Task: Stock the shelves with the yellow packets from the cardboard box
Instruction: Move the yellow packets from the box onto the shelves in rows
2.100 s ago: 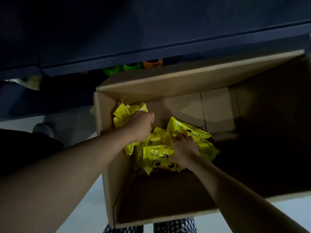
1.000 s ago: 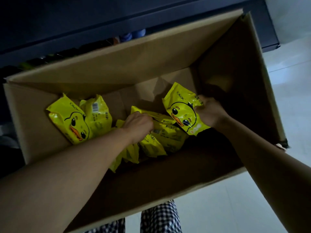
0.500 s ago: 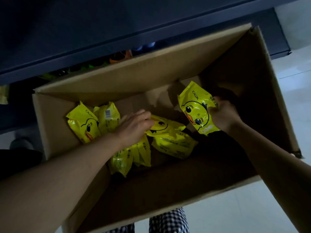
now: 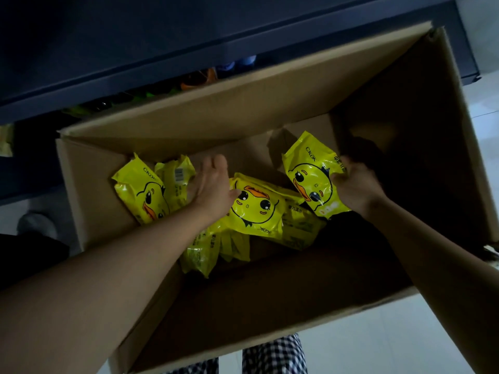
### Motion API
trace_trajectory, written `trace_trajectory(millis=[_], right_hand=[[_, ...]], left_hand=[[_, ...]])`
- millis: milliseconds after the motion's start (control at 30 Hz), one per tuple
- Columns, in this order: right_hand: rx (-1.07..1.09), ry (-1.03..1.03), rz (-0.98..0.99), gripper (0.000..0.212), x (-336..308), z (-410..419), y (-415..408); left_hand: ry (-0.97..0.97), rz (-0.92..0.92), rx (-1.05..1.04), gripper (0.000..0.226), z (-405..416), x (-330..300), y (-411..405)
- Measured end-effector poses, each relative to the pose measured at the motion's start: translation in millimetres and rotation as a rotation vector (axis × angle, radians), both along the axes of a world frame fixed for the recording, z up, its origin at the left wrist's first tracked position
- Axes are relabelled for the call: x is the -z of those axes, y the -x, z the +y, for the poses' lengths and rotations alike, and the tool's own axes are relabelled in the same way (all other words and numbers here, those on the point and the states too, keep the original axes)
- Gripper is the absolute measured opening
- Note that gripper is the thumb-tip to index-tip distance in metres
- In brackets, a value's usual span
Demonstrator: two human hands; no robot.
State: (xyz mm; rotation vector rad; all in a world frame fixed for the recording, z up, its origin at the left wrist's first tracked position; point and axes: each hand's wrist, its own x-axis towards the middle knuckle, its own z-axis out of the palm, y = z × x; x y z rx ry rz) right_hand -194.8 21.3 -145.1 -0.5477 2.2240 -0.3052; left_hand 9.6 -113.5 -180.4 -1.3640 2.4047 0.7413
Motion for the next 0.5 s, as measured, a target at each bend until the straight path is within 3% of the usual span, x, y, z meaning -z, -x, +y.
trace_trajectory(millis=[100,167,500], right_hand=[[0.0,0.012,0.014,0.04,1,0,-2],[-0.006,0.012,0.013,0.042,0,0,-4],[-0.019,0.022,-0.008,0.04,5,0,-15]], left_hand=[[-0.145,-0.088,-0.33,0.074,10,7,-5],[-0.257,-0.125,-0.372,0.08,25,9,-17],[-0.339,-0.027,-0.583,0.044,22,-2,-19]])
